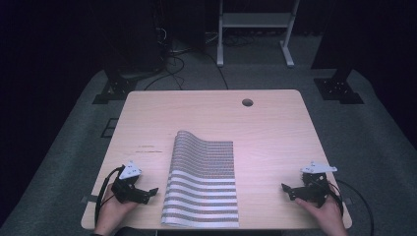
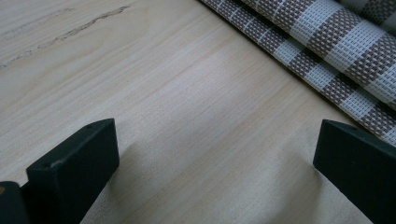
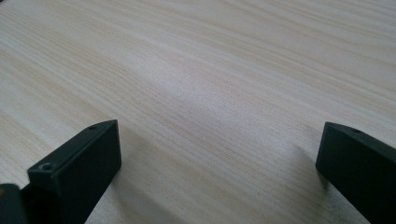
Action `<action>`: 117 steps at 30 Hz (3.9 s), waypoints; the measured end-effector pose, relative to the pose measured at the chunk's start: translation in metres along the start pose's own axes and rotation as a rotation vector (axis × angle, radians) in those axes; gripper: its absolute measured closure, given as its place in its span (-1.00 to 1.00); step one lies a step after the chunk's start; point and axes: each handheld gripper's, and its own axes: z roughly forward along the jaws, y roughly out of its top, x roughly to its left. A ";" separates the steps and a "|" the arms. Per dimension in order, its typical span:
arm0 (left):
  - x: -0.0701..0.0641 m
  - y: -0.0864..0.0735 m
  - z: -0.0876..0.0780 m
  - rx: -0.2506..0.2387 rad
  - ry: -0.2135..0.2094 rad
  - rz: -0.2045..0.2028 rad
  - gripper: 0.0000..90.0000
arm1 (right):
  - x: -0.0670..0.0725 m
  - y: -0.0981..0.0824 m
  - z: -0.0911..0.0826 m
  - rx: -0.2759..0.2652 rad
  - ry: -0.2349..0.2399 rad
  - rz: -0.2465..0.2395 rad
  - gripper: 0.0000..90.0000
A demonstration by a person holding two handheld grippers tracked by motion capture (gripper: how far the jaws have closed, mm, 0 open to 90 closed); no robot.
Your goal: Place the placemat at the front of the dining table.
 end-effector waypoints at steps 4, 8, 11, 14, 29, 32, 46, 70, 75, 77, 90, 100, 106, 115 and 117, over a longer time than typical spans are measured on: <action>0.001 0.000 -0.001 -0.002 0.000 -0.018 -1.00 | 0.000 0.000 0.000 0.000 0.000 0.000 -1.00; 0.001 -0.001 -0.004 -0.006 0.000 -0.021 -1.00 | 0.000 0.000 0.000 0.001 0.000 -0.001 -1.00; 0.001 0.002 -0.013 -0.036 0.017 -0.018 -1.00 | 0.000 0.000 0.000 0.000 0.000 0.000 -1.00; 0.001 0.004 -0.016 -0.050 0.015 -0.024 -1.00 | 0.001 0.000 0.000 0.001 0.000 -0.001 -1.00; -0.007 0.015 -0.029 -0.067 -0.002 -0.017 -1.00 | 0.001 0.000 0.000 0.002 0.001 -0.003 -1.00; -0.009 0.017 -0.031 -0.074 -0.013 -0.016 -1.00 | 0.001 0.000 0.000 0.002 0.001 -0.003 -1.00; -0.022 0.035 -0.043 -0.105 -0.065 -0.017 -1.00 | 0.001 0.000 0.000 0.001 0.002 -0.003 -1.00; -0.049 0.052 -0.022 -0.096 -0.154 0.013 -1.00 | 0.001 0.000 0.000 0.001 0.002 -0.003 -1.00; -0.053 0.051 -0.012 -0.082 -0.174 0.013 -1.00 | 0.001 0.000 0.000 0.002 0.001 -0.003 -1.00; -0.053 0.051 -0.011 -0.082 -0.178 0.011 -1.00 | 0.001 0.000 0.000 0.002 0.001 -0.003 -1.00; -0.067 0.055 0.004 -0.040 -0.236 0.054 -1.00 | 0.002 0.000 0.000 0.001 0.005 -0.006 -1.00; -0.070 0.055 0.006 -0.019 -0.273 0.064 -0.77 | 0.002 0.000 0.000 0.002 0.006 -0.006 -1.00; -0.066 0.057 0.000 -0.011 -0.265 0.037 -0.25 | 0.002 0.000 0.000 0.002 0.006 -0.006 -1.00; -0.064 0.060 -0.004 0.005 -0.282 0.012 0.41 | 0.002 0.000 0.000 0.001 0.006 -0.006 -1.00; -0.064 0.061 -0.004 0.002 -0.282 0.017 0.51 | 0.002 0.000 0.000 0.001 0.006 -0.006 -1.00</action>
